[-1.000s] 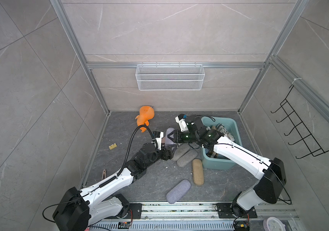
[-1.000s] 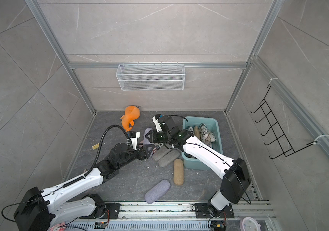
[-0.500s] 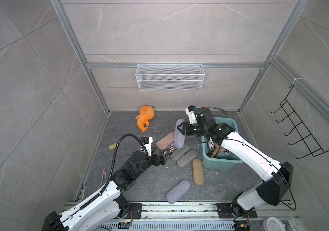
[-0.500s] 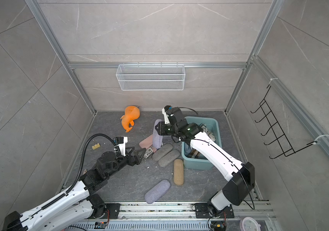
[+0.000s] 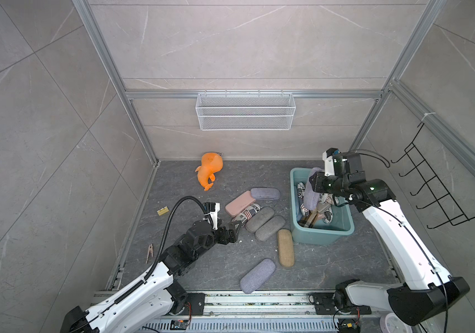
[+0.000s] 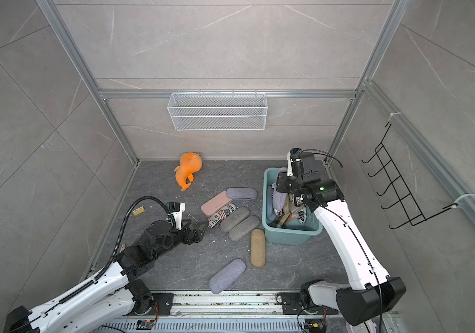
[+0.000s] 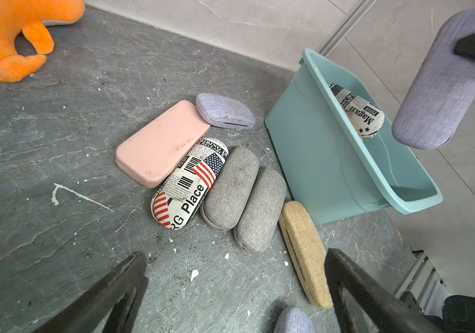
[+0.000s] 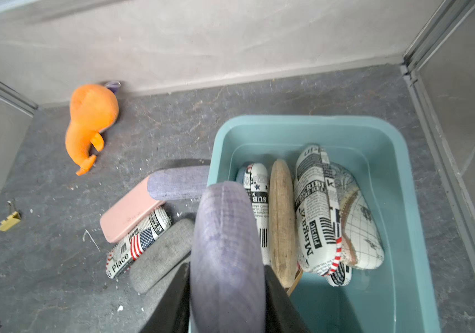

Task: Put the glasses cases into the storage boxes
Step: Place the glasses case in the storage box.

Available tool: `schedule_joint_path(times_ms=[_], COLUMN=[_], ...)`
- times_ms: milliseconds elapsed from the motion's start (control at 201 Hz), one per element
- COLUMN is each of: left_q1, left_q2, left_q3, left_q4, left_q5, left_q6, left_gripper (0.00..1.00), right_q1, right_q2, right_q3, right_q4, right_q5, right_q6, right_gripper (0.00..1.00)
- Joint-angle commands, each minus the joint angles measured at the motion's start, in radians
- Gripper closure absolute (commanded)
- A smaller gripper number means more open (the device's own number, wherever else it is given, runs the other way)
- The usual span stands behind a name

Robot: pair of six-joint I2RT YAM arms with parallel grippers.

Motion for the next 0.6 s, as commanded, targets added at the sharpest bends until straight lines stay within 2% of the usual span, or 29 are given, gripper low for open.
schedule_joint_path(times_ms=[0, 254, 364, 484, 593], left_q1=[-0.001, -0.001, -0.002, -0.013, -0.037], left_q2=[0.015, 0.03, 0.057, 0.092, 0.111], left_q3=[0.02, 0.035, 0.059, 0.109, 0.14], left_q4=[0.007, -0.068, -0.112, -0.2, -0.26], left_q5=[0.039, 0.098, 0.125, 0.122, 0.105], left_q6=[-0.005, 0.001, 0.026, 0.043, 0.048], left_gripper=[0.03, 0.04, 0.03, 0.03, 0.02], right_q1=[0.0, -0.001, 0.0, -0.001, 0.0], right_q2=[0.051, 0.137, 0.156, 0.152, 0.141], right_q3=[-0.052, -0.105, -0.104, -0.08, -0.055], right_q4=[-0.019, -0.036, -0.039, -0.044, -0.05], right_q5=[-0.032, -0.141, -0.113, -0.1, -0.085], right_q6=[-0.031, -0.03, -0.021, -0.018, -0.018], right_gripper=[0.7, 0.66, 0.53, 0.45, 0.43])
